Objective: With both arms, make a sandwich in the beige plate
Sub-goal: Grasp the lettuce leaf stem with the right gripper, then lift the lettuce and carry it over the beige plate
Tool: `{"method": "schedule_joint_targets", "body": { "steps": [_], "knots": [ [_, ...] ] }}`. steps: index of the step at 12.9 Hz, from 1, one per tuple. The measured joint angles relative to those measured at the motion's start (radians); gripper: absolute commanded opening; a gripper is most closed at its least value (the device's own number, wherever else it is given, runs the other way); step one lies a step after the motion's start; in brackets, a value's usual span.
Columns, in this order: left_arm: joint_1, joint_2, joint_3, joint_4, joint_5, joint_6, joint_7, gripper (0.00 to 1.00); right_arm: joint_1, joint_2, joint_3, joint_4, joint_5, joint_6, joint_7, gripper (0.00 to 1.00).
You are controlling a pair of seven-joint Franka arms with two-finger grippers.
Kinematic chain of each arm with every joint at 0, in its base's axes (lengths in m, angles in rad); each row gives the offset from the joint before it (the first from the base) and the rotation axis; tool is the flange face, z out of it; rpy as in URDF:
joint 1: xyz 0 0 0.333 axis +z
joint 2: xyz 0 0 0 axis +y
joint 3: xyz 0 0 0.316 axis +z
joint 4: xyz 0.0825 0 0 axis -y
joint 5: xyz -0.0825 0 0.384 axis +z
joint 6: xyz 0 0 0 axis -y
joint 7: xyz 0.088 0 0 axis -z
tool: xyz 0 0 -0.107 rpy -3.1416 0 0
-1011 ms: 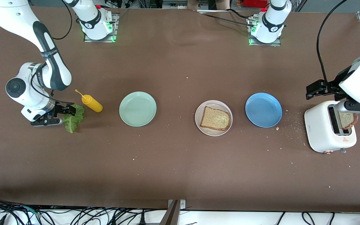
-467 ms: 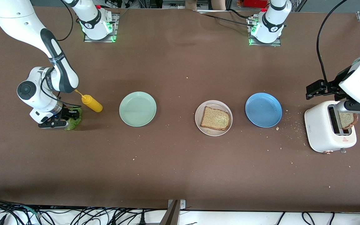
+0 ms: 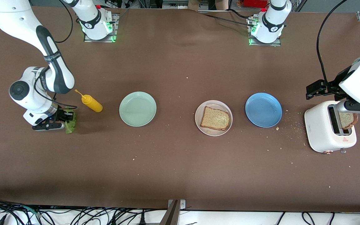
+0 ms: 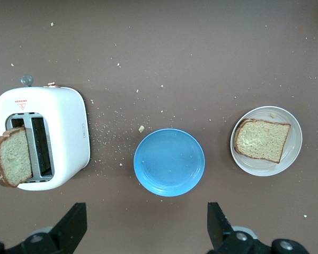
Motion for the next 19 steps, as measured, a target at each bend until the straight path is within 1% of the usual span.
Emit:
{"method": "schedule_joint_targets", "body": {
  "steps": [2,5,7,9,11,14,15,17,18,19],
  "knots": [
    [0.000,0.000,0.000,0.000,0.000,0.000,0.000,1.00,0.000,-0.035,0.000,0.119,0.000,-0.224,-0.020,0.00],
    [0.000,0.000,0.000,0.000,0.000,0.000,0.000,1.00,0.000,-0.061,0.005,0.334,0.001,-0.544,-0.022,0.00],
    [0.000,0.000,0.000,0.000,0.000,0.000,0.000,1.00,0.001,-0.063,0.035,0.460,0.031,-0.703,-0.001,0.00],
    [0.000,0.000,0.000,0.000,0.000,0.000,0.000,1.00,0.005,-0.063,0.079,0.553,0.098,-0.822,0.101,0.00],
    [0.000,0.000,0.000,0.000,0.000,0.000,0.000,1.00,0.012,-0.063,0.148,0.599,0.155,-0.867,0.284,0.00],
    [0.000,0.000,0.000,0.000,0.000,0.000,0.000,1.00,0.029,-0.060,0.300,0.617,0.220,-0.858,0.626,0.00],
    [0.000,0.000,0.000,0.000,0.000,0.000,0.000,1.00,0.035,-0.059,0.355,0.618,0.231,-0.822,0.744,0.00],
    [0.000,0.000,0.000,0.000,0.000,0.000,0.000,1.00,0.065,-0.052,0.443,0.618,0.240,-0.722,0.969,0.00],
    [0.000,0.000,0.000,0.000,0.000,0.000,0.000,1.00,0.097,-0.043,0.467,0.618,0.242,-0.666,1.070,0.00],
    [0.000,0.000,0.000,0.000,0.000,0.000,0.000,1.00,0.144,-0.029,0.475,0.618,0.243,-0.602,1.174,0.00]
  ]
}}
